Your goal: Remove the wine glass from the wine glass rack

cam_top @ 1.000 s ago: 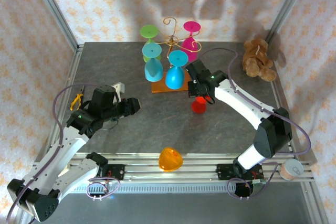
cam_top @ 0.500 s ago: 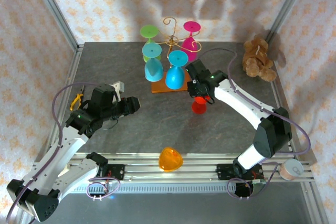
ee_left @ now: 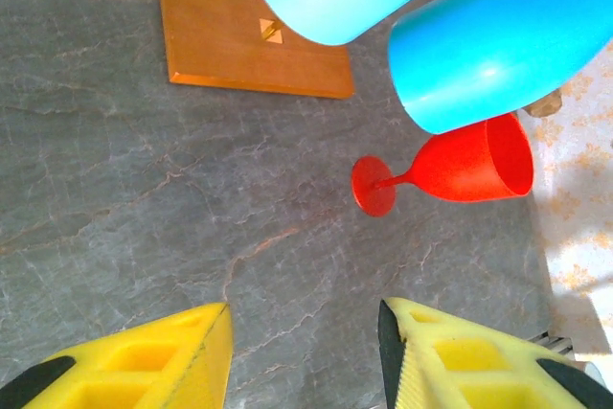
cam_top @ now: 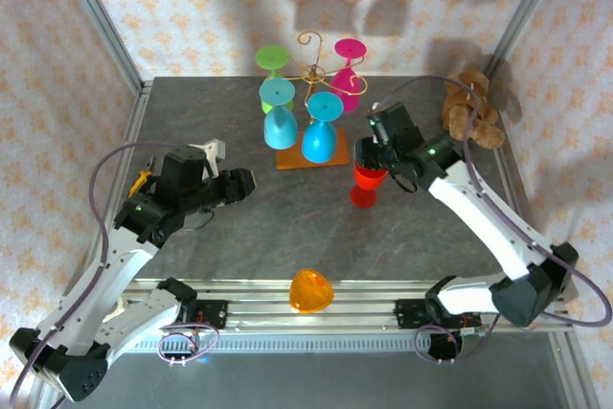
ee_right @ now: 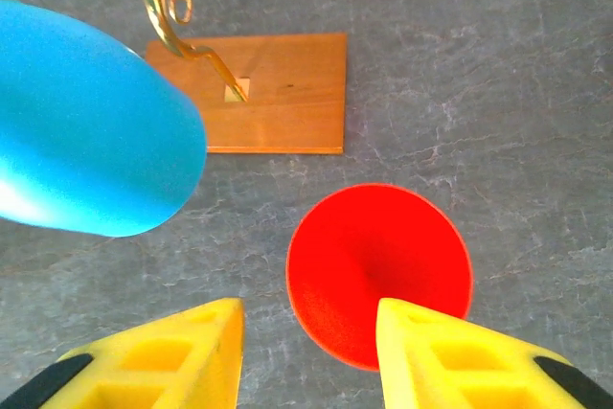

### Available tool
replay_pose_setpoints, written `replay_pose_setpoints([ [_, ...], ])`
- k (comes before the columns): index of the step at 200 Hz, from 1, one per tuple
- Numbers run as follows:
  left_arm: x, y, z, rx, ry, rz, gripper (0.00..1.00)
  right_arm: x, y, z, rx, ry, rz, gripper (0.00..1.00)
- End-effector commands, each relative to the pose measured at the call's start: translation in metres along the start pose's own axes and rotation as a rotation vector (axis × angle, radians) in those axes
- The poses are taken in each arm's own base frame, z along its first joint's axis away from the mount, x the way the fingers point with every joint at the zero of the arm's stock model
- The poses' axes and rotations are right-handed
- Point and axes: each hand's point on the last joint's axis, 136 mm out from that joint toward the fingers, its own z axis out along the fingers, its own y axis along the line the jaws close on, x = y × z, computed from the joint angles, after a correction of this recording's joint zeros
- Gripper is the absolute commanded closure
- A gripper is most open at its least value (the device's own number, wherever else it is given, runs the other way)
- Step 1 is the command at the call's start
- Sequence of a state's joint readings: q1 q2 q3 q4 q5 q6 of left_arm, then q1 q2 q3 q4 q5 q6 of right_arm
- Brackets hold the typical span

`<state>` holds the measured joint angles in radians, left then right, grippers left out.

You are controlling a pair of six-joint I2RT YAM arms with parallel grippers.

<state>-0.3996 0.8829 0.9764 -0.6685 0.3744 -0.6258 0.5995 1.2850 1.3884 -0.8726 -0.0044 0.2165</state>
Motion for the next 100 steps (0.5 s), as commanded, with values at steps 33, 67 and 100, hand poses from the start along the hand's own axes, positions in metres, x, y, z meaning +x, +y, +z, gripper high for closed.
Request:
replay_pose_setpoints([
  [33,-0.028,-0.021,-0.014,-0.01,-0.033,0.067,0.55,-0.02,-0.031,-0.041,-0.101,-0.025,0.217,0.58],
  [67,-0.06,-0.04,-0.026,-0.008,-0.091,0.116,0.56,-0.064,-0.039,-0.044,-0.244,-0.066,0.357,0.57],
  [100,-0.095,-0.054,-0.034,0.033,-0.146,0.093,0.56,-0.121,-0.042,-0.034,-0.363,-0.141,0.434,0.49],
])
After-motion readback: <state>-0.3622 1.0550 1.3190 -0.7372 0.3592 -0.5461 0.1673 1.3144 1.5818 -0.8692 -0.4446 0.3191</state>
